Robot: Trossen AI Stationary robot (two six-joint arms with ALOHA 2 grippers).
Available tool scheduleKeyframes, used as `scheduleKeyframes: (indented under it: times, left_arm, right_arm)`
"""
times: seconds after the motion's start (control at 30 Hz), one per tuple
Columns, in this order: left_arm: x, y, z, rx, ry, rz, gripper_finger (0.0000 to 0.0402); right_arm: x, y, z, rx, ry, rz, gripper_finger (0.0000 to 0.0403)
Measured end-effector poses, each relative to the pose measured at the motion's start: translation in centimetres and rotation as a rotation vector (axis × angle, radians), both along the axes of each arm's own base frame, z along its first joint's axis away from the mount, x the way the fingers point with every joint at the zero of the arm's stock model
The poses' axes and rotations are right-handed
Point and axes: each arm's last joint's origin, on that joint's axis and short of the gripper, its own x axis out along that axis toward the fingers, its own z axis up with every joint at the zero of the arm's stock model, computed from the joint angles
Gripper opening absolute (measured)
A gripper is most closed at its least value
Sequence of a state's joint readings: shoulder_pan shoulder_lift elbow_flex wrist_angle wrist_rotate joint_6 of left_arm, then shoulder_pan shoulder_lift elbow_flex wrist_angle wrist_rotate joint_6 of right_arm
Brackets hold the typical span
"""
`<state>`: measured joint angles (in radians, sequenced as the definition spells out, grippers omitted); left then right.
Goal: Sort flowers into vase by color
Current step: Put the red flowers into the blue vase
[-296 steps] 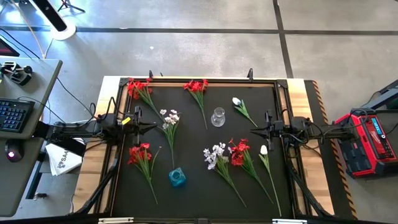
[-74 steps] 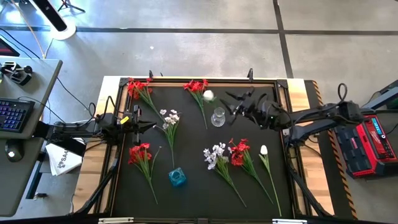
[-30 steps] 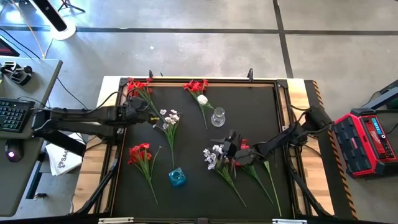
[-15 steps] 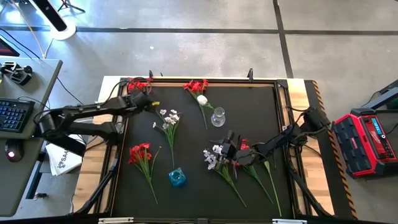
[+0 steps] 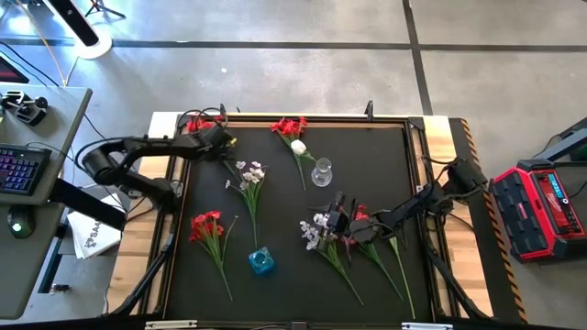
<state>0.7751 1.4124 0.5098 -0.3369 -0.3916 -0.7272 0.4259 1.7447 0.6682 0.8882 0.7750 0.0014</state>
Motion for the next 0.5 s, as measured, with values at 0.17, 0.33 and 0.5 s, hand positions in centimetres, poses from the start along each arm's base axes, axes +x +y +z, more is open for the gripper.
scheduleKeyframes:
  times: [0.17,0.33,0.5]
  left_arm:
    - [0.23,0.35,-0.47,0.003,-0.005,-0.009,0.0238]
    - [0.23,0.62,-0.21,-0.001,-0.036,-0.022,0.0205]
    - [0.14,0.74,-0.22,-0.036,-0.059,-0.054,0.0151]
  right_arm:
    - [0.01,0.0,0.05,0.003,-0.005,0.0,0.0155]
    - [0.01,0.01,0.07,0.026,-0.016,-0.003,0.0155]
    - [0.02,0.0,0.1,0.045,-0.025,-0.006,0.0155]
